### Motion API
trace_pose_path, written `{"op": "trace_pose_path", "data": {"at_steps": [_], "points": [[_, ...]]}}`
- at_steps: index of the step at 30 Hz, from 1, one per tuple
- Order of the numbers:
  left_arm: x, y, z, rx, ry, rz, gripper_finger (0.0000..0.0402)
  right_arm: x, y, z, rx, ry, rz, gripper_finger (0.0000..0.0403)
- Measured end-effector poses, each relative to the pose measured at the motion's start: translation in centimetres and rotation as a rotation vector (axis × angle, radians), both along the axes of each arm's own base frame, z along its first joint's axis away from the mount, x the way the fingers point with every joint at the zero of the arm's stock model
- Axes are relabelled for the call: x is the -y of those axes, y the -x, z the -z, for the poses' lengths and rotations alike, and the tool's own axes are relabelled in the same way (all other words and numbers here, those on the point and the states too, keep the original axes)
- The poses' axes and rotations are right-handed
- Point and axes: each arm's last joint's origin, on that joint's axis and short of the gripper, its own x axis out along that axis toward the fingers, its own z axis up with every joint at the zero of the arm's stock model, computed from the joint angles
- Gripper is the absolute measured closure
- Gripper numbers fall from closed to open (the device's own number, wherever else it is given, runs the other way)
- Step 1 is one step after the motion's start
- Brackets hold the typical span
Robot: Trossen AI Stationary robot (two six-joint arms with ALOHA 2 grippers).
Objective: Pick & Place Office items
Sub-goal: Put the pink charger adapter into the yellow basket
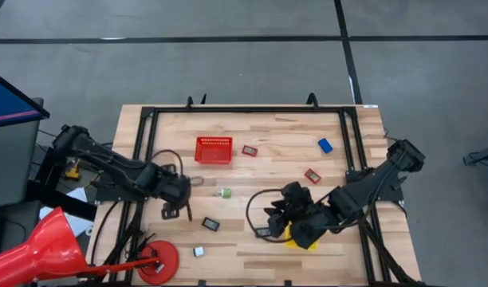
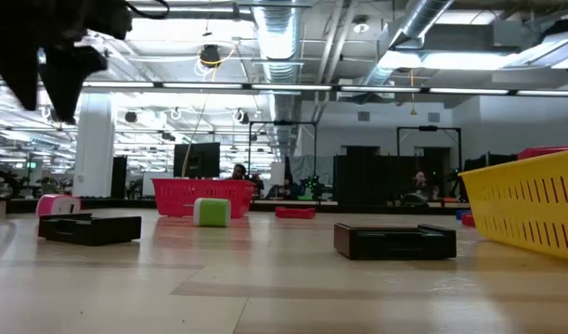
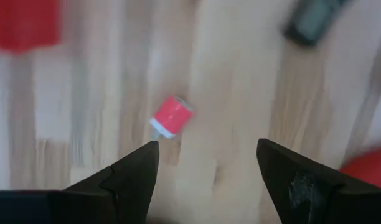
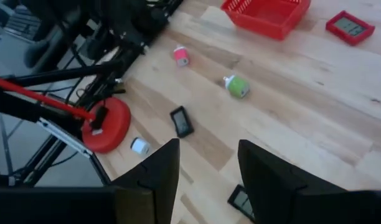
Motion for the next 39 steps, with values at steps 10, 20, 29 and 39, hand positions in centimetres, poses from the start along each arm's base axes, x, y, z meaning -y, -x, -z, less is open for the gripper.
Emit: {"op": "trace_pose_path", "data": {"at_steps": [10,20,29,39], "points": [[0.2,-1.8,3.5,-0.294,-0.095,0.51,0.0137,0.0,2.1,-2.2,0.147,0.025,0.087,0.0245],[-3.6,-4.4,5.1,-0.228,-0.047,0.482,0.0137,-1.4,5.0,-3.9,0.348,0.053,0.183,0.0245],[-3.8,-3.0,7.3,-0.291,0.001,0.525,0.0137,-2.5,6.0,-4.5,0.441,0.034,0.205,0.0245],[-4.4,-2.3,9.3,-0.26,0.031,0.426,0.0144,-2.6,5.9,-4.6,0.462,0.024,0.215,0.0245]]}}
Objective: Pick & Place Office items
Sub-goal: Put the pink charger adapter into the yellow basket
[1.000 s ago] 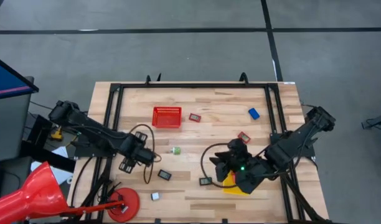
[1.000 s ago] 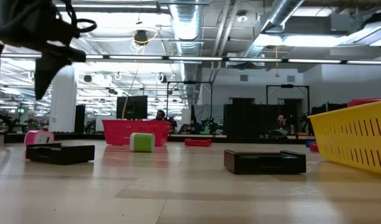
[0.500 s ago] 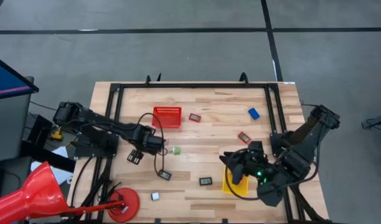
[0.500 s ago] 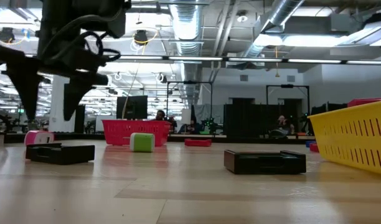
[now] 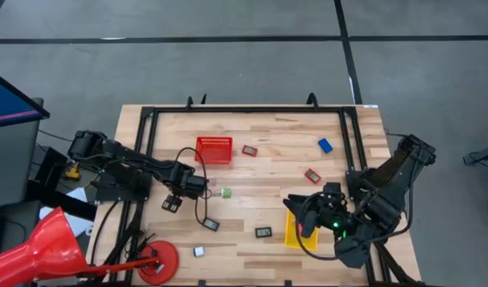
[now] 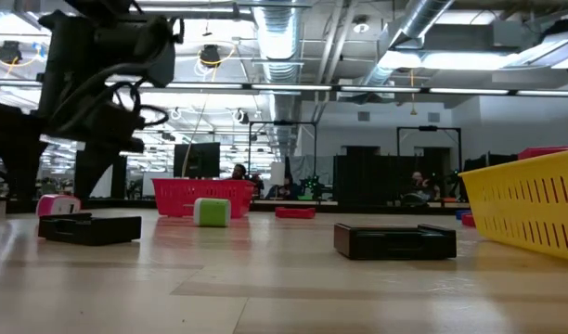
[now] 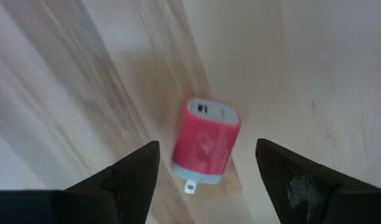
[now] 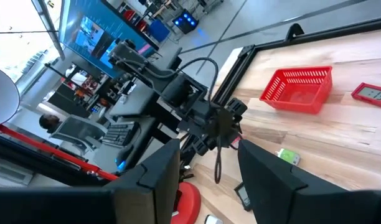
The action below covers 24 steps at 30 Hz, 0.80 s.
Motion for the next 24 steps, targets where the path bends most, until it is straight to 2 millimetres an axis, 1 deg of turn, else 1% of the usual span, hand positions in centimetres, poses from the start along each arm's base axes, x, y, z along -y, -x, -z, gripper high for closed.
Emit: {"op": "trace_pose_path", "data": {"at_steps": [4,7,11,14,15,16,17,19,22,24], "points": [[0.1,-0.5,0.0,0.048,0.018,-0.013,0.0176,-0.1,0.1,0.0,0.003,-0.004,-0.004,0.0245],[0.0,-1.0,0.0,0.096,0.025,-0.07,0.0216,-0.2,0.1,-0.1,0.013,0.002,0.003,0.0245],[-0.2,-1.2,0.2,0.132,0.064,-0.173,0.0294,-0.4,0.5,-1.1,0.064,0.065,0.026,0.0246],[-0.3,-0.7,0.8,0.103,0.081,-0.219,0.0361,-0.5,1.4,-2.5,0.101,0.113,0.034,0.0246],[-0.4,-0.5,1.0,0.093,0.081,-0.218,0.038,-0.5,1.8,-3.0,0.112,0.125,0.035,0.0246],[-0.4,-0.4,1.1,0.088,0.081,-0.217,0.039,-0.5,2.1,-3.5,0.121,0.137,0.038,0.0246],[-0.4,-0.4,1.1,0.089,0.081,-0.217,0.0394,-0.5,2.3,-4.0,0.127,0.148,0.038,0.0246],[-0.3,-0.6,0.7,0.111,0.087,-0.216,0.0387,-0.4,2.7,-4.8,0.132,0.165,0.027,0.0246],[-0.2,-1.2,-0.3,0.168,0.101,-0.237,0.0354,-0.2,2.9,-5.5,0.131,0.19,0.019,0.0246],[-0.2,-1.8,-1.4,0.225,0.116,-0.307,0.0323,0.0,2.9,-5.7,0.128,0.202,0.022,0.0246]]}}
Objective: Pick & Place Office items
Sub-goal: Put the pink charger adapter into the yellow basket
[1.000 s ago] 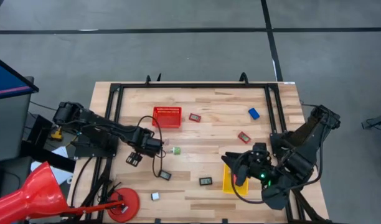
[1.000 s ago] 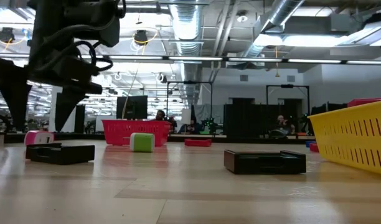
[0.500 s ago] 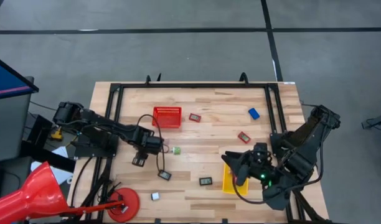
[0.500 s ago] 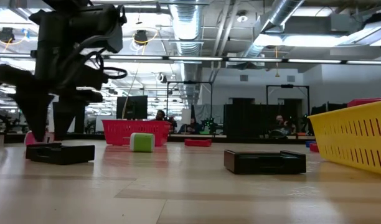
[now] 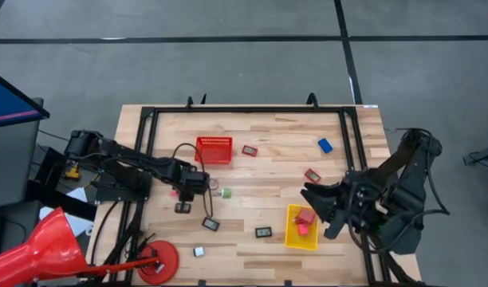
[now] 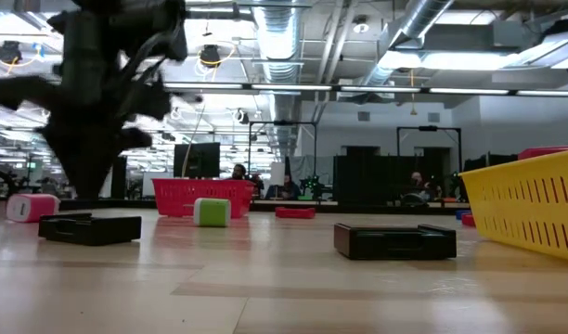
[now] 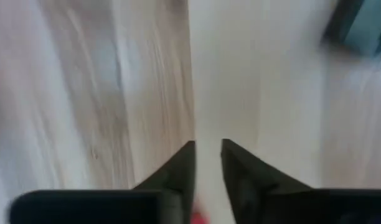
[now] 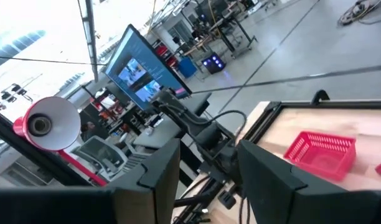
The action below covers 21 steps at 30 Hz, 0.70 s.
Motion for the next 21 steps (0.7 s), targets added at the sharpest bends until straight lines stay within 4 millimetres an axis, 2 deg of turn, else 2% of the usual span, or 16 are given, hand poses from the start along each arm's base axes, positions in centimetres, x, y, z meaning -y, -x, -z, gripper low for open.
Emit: {"op": "trace_pose_path", "data": {"at_steps": [5,11,16,21], "points": [[-0.9,0.3,-2.3,0.087,0.059,-0.408,0.0225,-0.1,-0.5,0.0,0.0,0.008,0.012,0.0246],[-1.9,2.5,-3.7,0.041,0.066,-0.941,0.0112,-0.1,-1.0,0.3,-0.004,0.013,0.024,0.0246],[-2.1,3.7,-2.7,0.02,0.044,-1.202,0.0073,-0.3,-1.2,0.4,-0.009,0.025,0.031,0.0246],[-1.7,5.0,-0.7,-0.071,0.058,-1.335,0.0071,-0.6,-1.0,0.4,-0.008,0.025,0.021,0.0246]]}}
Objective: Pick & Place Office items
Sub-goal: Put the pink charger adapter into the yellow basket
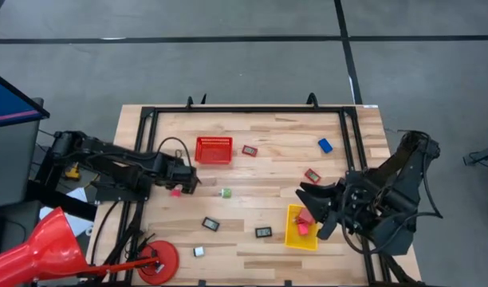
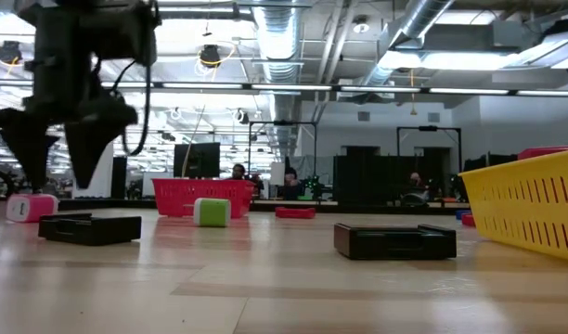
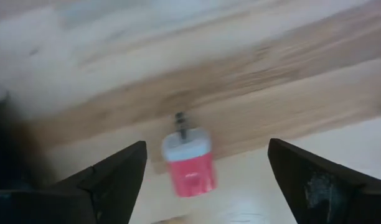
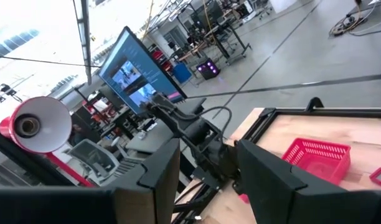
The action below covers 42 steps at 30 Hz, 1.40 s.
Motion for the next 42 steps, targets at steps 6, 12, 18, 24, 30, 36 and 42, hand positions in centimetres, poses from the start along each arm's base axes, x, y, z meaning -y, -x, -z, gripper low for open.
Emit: {"op": "trace_pose_path", "data": {"at_steps": [6,12,18,24,30,36,42], "points": [[0.7,0.7,1.5,-0.005,0.063,-0.054,0.0087,-0.3,0.4,0.0,0.003,0.001,-0.007,0.0246],[0.8,0.6,2.9,0.08,0.088,-0.113,0.0113,-0.4,0.4,-0.1,0.0,0.007,-0.008,0.0246],[0.7,1.3,3.7,0.058,0.098,-0.12,0.0151,-0.5,0.5,-0.1,0.002,0.005,-0.014,0.0246],[0.6,1.4,3.8,0.045,0.096,-0.12,0.0203,-0.5,0.5,-0.1,0.003,0.004,-0.015,0.0246],[0.6,1.5,3.9,0.041,0.091,-0.099,0.0265,-0.5,0.5,-0.2,0.006,0.0,-0.015,0.0246],[1.1,-1.1,1.8,0.328,0.079,0.141,0.0275,-0.6,0.6,-0.5,0.003,0.018,-0.022,0.0246],[3.0,-4.8,-2.3,0.924,0.077,0.417,0.026,-0.7,0.6,-1.4,-0.002,0.056,-0.018,0.0246]]}}
